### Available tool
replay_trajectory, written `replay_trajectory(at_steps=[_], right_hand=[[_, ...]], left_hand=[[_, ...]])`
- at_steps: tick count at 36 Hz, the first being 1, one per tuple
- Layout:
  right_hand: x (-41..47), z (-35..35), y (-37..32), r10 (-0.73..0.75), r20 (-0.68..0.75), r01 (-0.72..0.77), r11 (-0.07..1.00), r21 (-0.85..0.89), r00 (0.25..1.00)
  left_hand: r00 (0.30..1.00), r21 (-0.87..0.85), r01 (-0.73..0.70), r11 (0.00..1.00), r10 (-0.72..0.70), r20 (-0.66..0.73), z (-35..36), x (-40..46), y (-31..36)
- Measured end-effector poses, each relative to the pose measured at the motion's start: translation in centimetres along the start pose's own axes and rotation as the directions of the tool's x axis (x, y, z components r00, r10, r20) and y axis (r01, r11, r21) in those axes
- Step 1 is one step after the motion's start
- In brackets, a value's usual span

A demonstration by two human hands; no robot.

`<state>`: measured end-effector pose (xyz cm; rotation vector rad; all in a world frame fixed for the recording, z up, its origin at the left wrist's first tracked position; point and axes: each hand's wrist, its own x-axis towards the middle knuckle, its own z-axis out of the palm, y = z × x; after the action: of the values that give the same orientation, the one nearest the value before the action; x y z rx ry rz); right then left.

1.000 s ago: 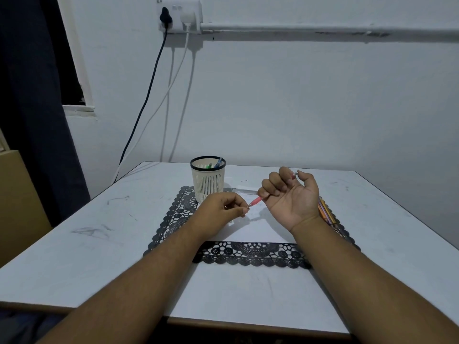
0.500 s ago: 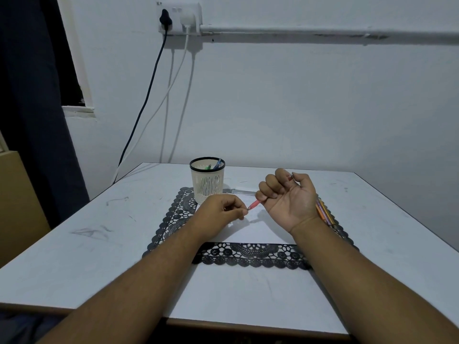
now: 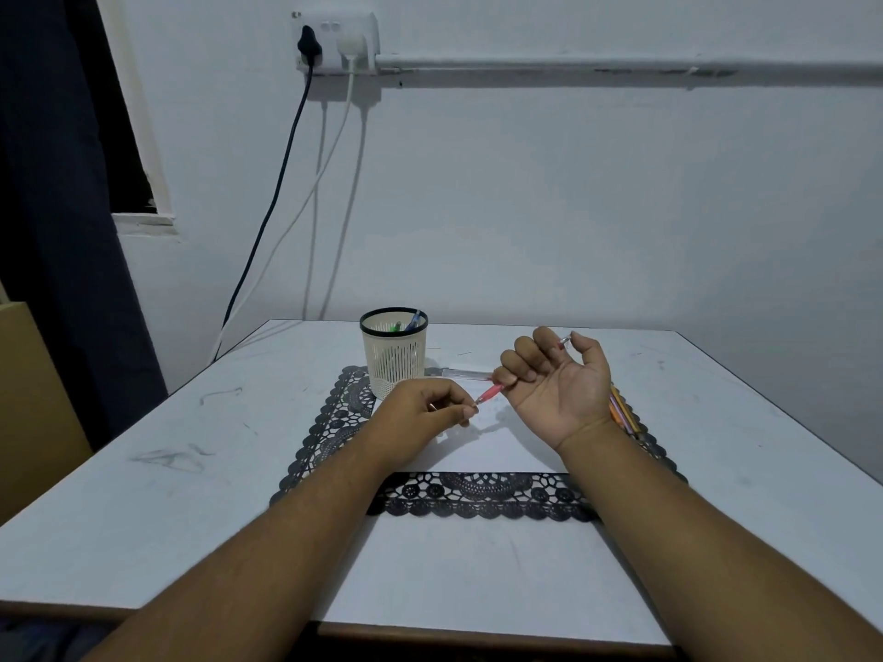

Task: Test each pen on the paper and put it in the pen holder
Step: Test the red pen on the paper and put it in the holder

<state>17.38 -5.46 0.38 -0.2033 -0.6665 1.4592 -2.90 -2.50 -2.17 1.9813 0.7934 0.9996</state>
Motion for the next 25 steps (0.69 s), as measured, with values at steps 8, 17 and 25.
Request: replay_trajectory(at_steps=[8,17,25], right_hand=[[-0.06,-0.14,0.06,0.016,0.001,-0.016,1.000,-0.004,1.000],[-0.04,-0.03,-0.02,0.030,-0.003,-0.030,0.999,0.012,1.000],[-0.05,-0.02,-0.10,0.041,0.001,-0.041,0.999,0.010,0.999]], left_hand=[[0.999,0.091,-0.036,0.995,0.038,-0.024,0.02,0.01,-0.23],[0.998,0.111,-0.046,0.993,0.050,-0.031,0.06,-0.04,-0.04],[0.998,0.127,-0.053,0.990,0.058,-0.036,0.04,-0.07,0.06]])
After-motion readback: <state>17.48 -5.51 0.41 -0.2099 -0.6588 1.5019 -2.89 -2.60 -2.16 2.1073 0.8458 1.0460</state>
